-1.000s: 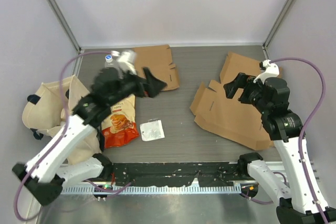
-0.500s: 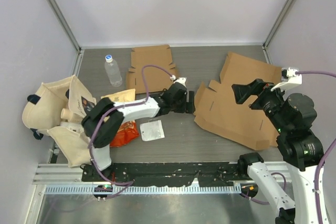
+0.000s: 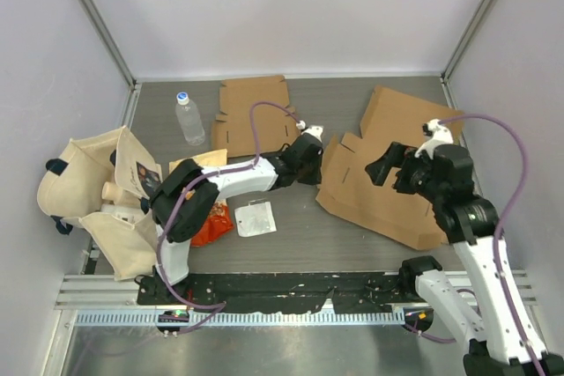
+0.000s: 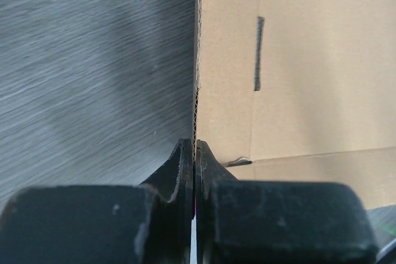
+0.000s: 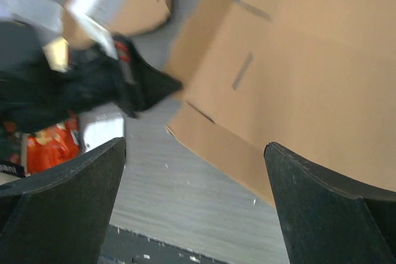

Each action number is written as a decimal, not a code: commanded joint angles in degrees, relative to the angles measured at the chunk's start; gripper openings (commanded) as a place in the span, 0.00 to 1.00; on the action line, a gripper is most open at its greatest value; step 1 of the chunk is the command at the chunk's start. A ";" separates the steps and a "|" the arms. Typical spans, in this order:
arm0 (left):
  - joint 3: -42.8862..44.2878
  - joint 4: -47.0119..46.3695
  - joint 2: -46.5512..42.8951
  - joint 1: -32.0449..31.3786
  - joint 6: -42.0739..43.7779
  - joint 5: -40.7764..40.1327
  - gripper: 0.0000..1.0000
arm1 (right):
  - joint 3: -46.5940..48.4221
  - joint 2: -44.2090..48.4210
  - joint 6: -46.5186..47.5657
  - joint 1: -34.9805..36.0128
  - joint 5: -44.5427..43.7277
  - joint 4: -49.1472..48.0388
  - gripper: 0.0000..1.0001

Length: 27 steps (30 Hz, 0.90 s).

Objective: Fold the paper box

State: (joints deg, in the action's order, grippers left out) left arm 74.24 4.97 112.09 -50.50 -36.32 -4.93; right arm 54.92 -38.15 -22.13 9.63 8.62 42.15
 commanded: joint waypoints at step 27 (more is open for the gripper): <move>-0.57 25.90 -24.01 13.67 9.16 -2.37 0.74 | -16.15 -5.01 -25.50 -0.22 -11.57 2.31 0.99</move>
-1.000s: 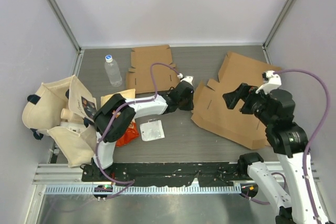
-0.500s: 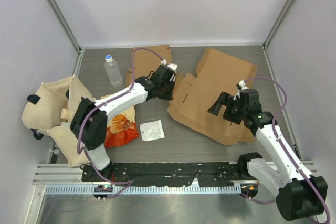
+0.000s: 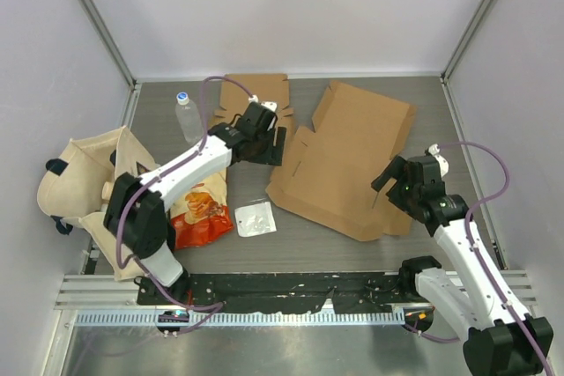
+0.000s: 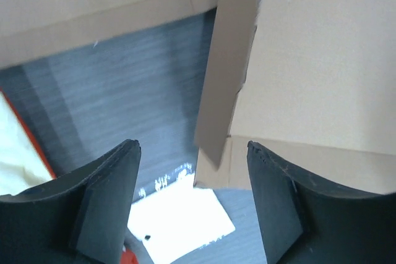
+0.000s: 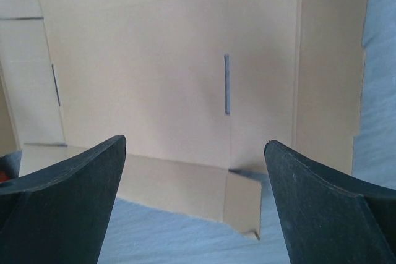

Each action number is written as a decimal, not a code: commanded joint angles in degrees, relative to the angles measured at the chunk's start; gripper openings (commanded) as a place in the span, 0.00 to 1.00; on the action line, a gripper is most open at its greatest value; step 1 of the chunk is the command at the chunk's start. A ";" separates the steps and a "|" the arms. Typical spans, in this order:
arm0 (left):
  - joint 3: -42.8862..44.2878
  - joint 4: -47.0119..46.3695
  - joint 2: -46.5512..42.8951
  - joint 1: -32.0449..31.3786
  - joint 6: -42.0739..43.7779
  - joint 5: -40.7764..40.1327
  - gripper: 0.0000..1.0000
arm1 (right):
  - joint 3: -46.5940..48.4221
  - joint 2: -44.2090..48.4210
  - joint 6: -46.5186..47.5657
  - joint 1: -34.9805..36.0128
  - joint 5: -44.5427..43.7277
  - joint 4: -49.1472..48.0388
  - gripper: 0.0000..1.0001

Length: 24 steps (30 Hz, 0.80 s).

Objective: Fold the paper box

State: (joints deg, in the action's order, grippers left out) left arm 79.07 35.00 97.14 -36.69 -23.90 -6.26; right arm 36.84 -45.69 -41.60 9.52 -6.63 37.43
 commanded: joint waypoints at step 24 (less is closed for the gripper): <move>-26.95 -24.28 -14.00 -4.71 -13.72 2.92 0.59 | -8.01 -1.77 -3.57 0.32 19.02 14.25 0.68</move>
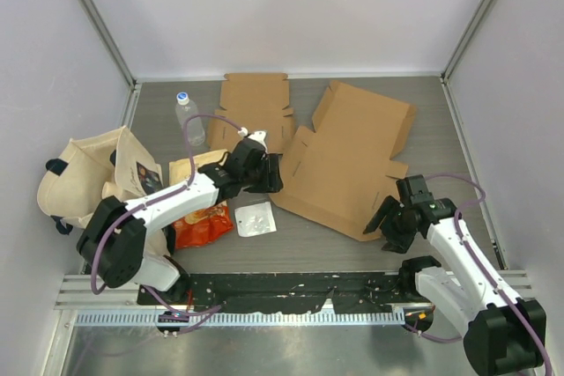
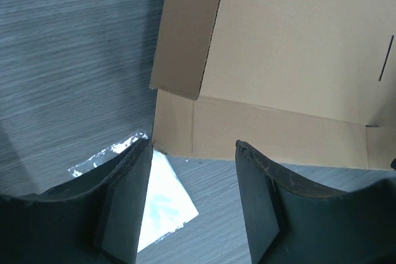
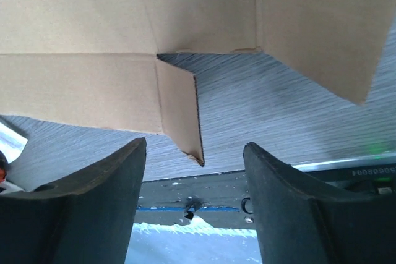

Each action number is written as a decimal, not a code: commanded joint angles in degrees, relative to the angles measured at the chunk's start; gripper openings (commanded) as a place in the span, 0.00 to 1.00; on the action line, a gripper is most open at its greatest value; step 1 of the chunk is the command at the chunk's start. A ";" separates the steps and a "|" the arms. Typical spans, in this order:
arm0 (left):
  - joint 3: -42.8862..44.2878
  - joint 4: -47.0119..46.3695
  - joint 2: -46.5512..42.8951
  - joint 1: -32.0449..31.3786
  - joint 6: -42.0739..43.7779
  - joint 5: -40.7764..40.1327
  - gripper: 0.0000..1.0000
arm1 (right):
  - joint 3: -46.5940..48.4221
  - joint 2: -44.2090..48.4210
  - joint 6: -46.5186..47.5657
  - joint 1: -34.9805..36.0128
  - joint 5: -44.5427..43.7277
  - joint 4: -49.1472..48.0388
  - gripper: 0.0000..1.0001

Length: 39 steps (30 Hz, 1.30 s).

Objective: Fold the paper box

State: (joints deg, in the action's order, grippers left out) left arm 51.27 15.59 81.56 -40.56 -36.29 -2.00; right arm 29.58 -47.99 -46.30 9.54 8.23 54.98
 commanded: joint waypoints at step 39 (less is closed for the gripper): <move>7.43 -4.46 12.21 -13.49 -4.58 -11.25 0.00 | 4.34 -5.97 0.87 7.94 -1.20 -7.86 0.01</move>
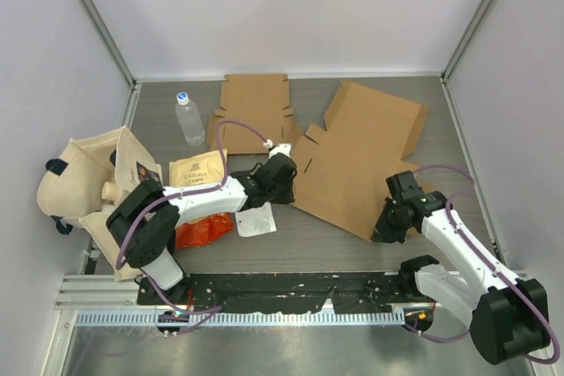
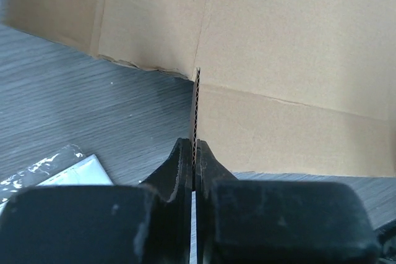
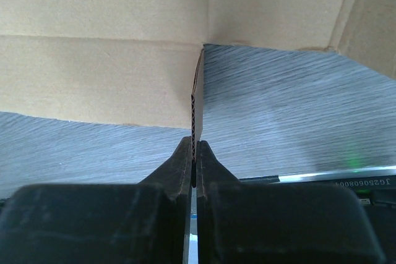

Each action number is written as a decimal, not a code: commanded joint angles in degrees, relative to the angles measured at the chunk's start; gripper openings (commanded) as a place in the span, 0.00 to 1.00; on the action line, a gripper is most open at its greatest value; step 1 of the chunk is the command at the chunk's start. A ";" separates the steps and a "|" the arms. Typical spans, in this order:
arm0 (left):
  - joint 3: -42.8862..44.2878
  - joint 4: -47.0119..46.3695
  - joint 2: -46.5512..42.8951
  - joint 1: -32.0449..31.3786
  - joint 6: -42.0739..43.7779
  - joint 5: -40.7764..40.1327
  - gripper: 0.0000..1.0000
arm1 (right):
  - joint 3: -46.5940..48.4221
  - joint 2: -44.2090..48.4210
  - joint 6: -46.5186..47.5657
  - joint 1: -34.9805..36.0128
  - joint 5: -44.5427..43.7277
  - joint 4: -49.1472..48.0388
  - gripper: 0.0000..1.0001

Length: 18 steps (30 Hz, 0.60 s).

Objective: Fold the paper box

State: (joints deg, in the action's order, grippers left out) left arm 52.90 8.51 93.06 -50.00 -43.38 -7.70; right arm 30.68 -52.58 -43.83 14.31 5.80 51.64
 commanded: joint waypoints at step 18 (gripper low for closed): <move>10.20 11.88 2.75 -7.31 13.67 -5.75 0.19 | 7.47 -6.58 -4.86 19.09 -13.70 -9.37 0.01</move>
State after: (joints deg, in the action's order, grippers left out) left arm 60.03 23.05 96.03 -55.83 -30.81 -17.91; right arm 35.46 -61.84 -45.36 32.08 -5.43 48.84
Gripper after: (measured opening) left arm 0.158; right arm 0.062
